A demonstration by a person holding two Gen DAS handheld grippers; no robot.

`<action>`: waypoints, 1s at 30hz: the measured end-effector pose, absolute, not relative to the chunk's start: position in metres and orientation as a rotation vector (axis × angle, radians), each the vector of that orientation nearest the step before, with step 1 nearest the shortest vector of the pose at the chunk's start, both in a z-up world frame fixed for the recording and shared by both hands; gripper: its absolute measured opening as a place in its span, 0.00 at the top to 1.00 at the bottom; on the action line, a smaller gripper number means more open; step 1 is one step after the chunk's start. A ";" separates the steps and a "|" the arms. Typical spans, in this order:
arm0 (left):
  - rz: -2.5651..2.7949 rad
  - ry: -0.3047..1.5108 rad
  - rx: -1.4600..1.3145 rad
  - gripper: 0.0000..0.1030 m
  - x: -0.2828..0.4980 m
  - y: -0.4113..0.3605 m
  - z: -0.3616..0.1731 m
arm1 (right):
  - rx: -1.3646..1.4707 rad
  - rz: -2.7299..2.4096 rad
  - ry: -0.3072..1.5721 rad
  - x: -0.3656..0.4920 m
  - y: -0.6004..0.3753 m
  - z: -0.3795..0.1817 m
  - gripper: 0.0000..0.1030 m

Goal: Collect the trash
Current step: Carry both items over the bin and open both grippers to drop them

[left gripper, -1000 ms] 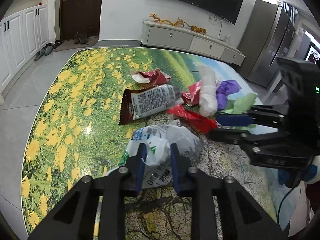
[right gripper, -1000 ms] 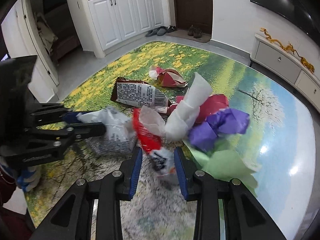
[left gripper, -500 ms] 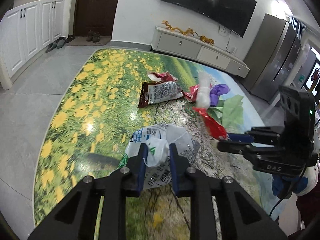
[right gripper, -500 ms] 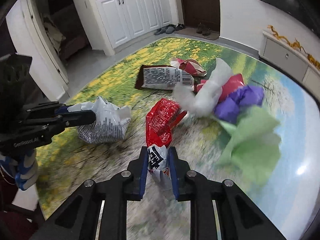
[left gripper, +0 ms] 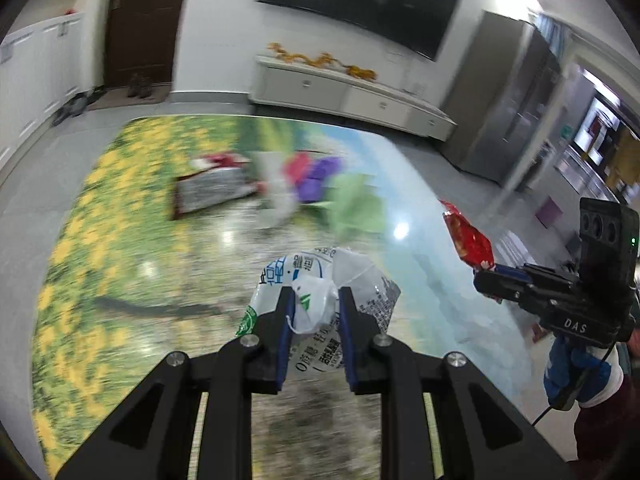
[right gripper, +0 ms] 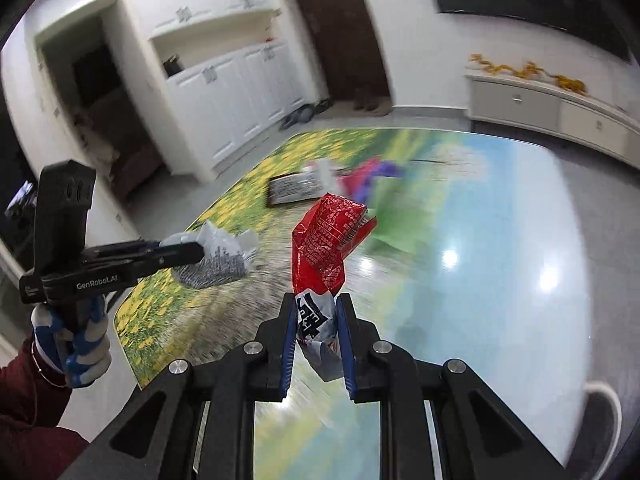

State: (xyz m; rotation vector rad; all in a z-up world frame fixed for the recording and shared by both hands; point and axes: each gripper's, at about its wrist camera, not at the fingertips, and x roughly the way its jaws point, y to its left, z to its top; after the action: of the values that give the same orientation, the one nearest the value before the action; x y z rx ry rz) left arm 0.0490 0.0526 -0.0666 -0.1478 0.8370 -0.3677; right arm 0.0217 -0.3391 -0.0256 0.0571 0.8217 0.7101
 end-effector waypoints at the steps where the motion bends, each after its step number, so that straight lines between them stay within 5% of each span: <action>1: -0.396 0.840 -0.127 0.81 0.051 0.036 -0.066 | 0.071 0.684 0.817 0.018 -0.352 -0.025 0.82; 26: -0.856 1.049 0.171 0.79 0.121 -0.344 -0.105 | 0.412 0.013 0.907 -0.001 -0.668 -0.126 0.81; 28: -0.874 1.074 0.163 0.75 0.128 -0.361 -0.114 | 0.435 -0.008 0.919 0.000 -0.675 -0.136 0.78; 30: -0.893 1.102 0.143 0.61 0.133 -0.373 -0.123 | 0.450 -0.028 0.932 0.002 -0.681 -0.145 0.75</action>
State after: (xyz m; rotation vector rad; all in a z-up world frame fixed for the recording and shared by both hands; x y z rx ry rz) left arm 0.1325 -0.3730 -0.1230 0.1427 1.1016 -0.8930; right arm 0.0017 -0.6810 -0.1451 0.4501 0.9323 -0.0283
